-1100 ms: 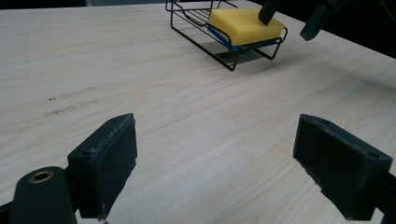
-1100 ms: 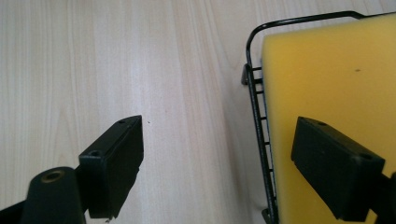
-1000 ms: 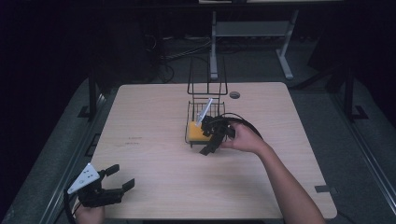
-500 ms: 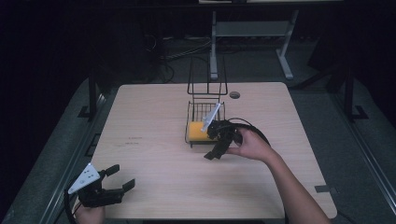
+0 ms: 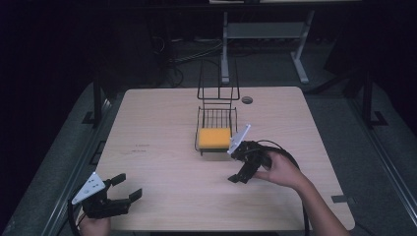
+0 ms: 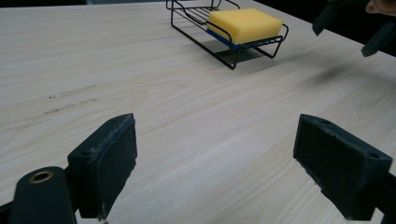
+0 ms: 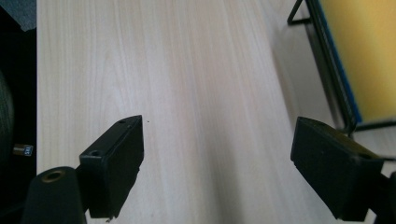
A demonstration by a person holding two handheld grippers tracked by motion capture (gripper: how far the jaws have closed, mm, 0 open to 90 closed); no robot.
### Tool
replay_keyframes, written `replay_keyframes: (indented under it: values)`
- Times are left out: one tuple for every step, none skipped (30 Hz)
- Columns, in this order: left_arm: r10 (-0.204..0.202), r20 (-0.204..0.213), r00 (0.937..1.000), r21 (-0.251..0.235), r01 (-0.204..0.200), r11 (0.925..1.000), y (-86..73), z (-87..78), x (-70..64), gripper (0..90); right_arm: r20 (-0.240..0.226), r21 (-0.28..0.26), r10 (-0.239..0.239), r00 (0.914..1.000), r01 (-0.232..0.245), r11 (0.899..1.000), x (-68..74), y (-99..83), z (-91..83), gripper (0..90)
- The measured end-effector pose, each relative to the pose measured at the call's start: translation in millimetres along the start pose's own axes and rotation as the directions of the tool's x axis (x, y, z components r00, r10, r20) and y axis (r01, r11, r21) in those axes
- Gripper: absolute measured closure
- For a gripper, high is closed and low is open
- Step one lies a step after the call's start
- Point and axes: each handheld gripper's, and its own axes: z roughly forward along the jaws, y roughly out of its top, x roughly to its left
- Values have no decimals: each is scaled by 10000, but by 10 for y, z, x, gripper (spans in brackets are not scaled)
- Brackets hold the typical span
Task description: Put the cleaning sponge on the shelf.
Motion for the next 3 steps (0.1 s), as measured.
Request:
replay_keyframes:
  values:
    - [-4,-4,10000,-1,4,10000,1,2,-1,128,60,-22,84,9999,-84,10000,49,-70,-13,166]
    - [21,-7,10000,-5,-21,10000,2,3,0,128,60,-22,84,9999,-84,10000,49,-70,-13,166]
    - [34,-13,10000,-8,-34,10000,3,4,0,128,115,-32,107,9999,-106,9999,71,-104,-18,165]
